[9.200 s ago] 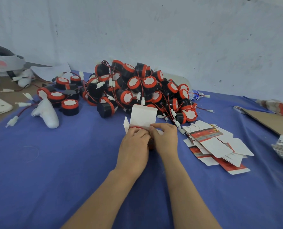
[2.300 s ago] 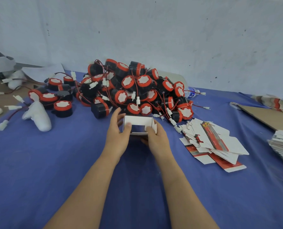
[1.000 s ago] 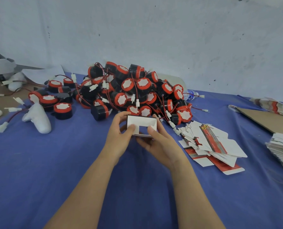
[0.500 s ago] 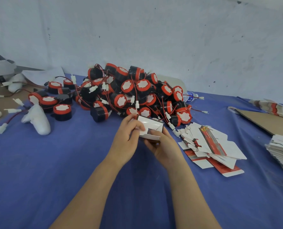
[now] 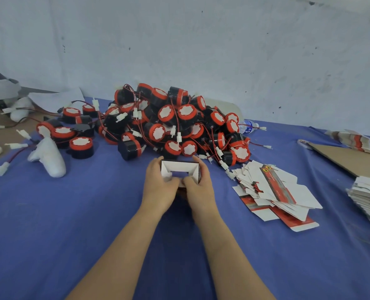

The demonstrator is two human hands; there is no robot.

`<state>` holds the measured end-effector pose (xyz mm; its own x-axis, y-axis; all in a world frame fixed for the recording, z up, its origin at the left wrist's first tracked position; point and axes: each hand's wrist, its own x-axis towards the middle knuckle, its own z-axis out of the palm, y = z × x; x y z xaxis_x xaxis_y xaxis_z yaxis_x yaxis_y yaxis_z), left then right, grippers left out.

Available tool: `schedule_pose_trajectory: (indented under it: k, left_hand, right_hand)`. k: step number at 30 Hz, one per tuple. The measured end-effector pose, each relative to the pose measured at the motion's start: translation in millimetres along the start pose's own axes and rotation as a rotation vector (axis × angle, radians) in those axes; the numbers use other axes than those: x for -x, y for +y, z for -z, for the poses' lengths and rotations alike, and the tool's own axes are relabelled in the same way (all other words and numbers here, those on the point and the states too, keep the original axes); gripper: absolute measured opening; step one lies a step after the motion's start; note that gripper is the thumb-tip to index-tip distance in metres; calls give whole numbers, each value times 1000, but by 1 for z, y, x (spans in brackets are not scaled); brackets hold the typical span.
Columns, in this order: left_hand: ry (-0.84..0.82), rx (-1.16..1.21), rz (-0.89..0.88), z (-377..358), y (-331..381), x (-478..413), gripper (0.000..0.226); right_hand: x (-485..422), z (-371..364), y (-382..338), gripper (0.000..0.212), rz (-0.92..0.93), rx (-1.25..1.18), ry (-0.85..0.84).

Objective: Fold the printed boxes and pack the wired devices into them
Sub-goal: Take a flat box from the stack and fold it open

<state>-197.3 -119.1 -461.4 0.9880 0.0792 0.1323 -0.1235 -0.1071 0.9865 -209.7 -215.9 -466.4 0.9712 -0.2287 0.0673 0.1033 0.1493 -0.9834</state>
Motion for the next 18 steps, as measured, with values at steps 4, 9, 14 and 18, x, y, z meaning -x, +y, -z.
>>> schedule_pose_trajectory:
  k: [4,9,14,18]
  left_hand:
    - [9,68,-23,2,-1,-1,38]
    - [46,272,36,5,1,-5,41]
    - [60,205,-137,1,4,1,50]
    - [40,193,-208,-4,7,5,45]
  right_hand:
    - [-1,3,-5,54,22,-208,-92]
    - [1,5,-9,65,78,-71,-127]
    - [2,-3,-8,93,-1,-107,90]
    - [0,-3,-10,79,-107,-359,90]
